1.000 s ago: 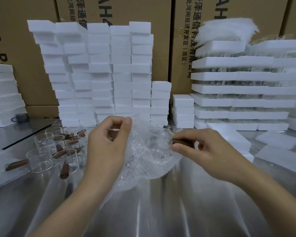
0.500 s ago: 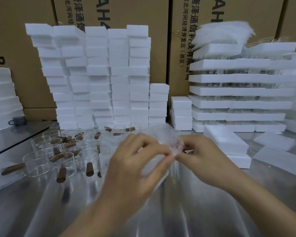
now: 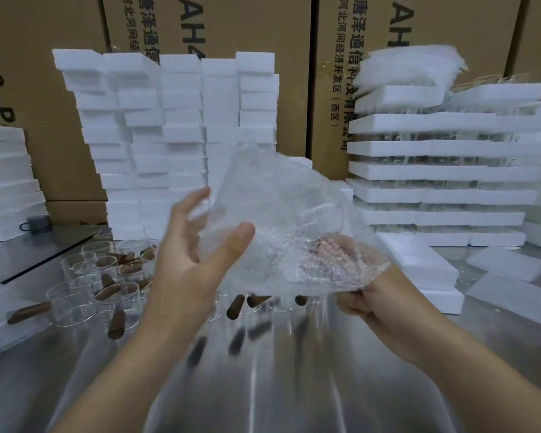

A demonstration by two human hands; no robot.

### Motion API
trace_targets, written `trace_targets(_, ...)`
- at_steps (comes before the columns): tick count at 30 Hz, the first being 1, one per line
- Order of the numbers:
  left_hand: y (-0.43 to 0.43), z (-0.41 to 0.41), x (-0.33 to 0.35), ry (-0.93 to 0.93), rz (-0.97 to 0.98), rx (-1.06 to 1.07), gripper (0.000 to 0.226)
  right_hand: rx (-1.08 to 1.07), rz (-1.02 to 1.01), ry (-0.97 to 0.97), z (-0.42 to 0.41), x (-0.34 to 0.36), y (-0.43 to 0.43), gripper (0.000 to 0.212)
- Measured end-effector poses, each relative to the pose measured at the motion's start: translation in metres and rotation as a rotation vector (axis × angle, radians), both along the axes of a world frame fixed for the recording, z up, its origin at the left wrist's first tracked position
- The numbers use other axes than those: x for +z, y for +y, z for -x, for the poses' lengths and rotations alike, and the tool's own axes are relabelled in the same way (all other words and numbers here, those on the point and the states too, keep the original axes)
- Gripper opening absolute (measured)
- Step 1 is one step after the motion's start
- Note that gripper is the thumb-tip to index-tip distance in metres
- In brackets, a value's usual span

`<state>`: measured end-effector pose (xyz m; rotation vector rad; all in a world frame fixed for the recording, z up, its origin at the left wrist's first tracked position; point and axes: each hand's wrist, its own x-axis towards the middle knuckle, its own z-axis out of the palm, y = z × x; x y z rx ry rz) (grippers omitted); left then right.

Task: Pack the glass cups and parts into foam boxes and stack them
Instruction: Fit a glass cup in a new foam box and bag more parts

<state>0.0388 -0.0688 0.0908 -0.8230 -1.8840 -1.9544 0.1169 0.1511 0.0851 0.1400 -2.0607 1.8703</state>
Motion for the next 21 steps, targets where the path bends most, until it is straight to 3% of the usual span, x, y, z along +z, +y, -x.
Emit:
trace_targets(4,0.007,0.008,-0.012,-0.192,0.033,-0.197,0.072,-0.011,-0.082,-0.004,0.004,-0.004,-0.007,0.009)
trace_targets(8,0.012,0.006,-0.018,-0.337,-0.025,-0.401,0.071,0.02,-0.25,0.023,0.007,-0.013,-0.013,0.025)
trace_targets(11,0.016,0.003,-0.023,-0.368,0.031,-0.512,0.066,-0.019,-0.238,0.026,0.004,-0.01,-0.017,0.019)
trace_targets(13,0.019,0.002,-0.028,-0.365,0.079,-0.526,0.064,-0.064,-0.235,0.034,0.006,-0.012,-0.015,0.036)
trace_targets(15,0.023,0.004,-0.034,-0.35,0.131,-0.506,0.065,-0.139,-0.245,-0.045,0.007,-0.013,-0.014,0.069)
trace_targets(17,0.023,0.005,-0.035,-0.332,0.132,-0.485,0.071,-0.143,-0.206,-0.095,0.005,-0.014,-0.013,0.081)
trace_targets(18,0.023,0.006,-0.035,-0.333,0.099,-0.471,0.077,-0.137,-0.184,-0.079,0.005,-0.013,-0.012,0.076)
trace_targets(21,0.015,0.013,-0.025,-0.29,0.019,-0.409,0.077,-0.1,-0.168,0.009,0.005,-0.012,-0.011,0.024)
